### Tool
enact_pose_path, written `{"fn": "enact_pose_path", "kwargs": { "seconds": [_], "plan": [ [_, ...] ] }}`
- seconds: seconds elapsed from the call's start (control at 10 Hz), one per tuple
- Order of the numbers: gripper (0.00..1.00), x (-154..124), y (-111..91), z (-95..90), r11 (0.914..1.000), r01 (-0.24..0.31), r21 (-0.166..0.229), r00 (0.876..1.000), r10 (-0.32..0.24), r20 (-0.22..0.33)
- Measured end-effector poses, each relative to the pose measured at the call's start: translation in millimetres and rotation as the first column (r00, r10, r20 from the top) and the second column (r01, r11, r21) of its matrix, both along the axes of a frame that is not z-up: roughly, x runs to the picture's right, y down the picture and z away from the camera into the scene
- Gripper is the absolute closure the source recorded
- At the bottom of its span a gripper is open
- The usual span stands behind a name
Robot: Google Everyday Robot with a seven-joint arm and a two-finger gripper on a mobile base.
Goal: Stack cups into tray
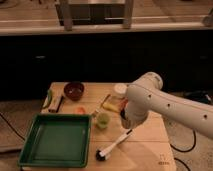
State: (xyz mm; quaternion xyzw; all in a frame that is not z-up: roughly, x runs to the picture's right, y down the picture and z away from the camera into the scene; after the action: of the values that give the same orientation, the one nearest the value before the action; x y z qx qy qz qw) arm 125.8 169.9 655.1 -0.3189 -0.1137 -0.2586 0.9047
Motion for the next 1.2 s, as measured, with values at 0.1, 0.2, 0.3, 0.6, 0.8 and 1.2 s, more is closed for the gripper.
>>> {"fn": "enact_pose_path", "kwargs": {
  "seconds": [0.1, 0.2, 0.3, 0.6, 0.8, 1.2],
  "plan": [
    [1.00, -3.2, -0.5, -1.1, 1.0000, -0.009, 0.001, 1.000, 0.009, -0.001],
    [1.00, -5.3, -1.3, -1.4, 0.9999, -0.015, 0.004, 1.000, 0.015, -0.001],
    [1.00, -7.5, -1.7, -1.8, 0.9997, -0.022, 0.006, 1.000, 0.022, -0.002],
    [1.00, -14.1, -2.2, -3.0, 0.9989, -0.046, 0.011, 0.999, 0.046, -0.005],
    [1.00, -20.8, -2.4, -3.2, 0.9983, -0.056, 0.012, 0.998, 0.056, -0.005],
    [1.00, -31.4, -3.5, -2.9, 0.9970, -0.077, 0.013, 0.997, 0.077, -0.005]
  ]
}}
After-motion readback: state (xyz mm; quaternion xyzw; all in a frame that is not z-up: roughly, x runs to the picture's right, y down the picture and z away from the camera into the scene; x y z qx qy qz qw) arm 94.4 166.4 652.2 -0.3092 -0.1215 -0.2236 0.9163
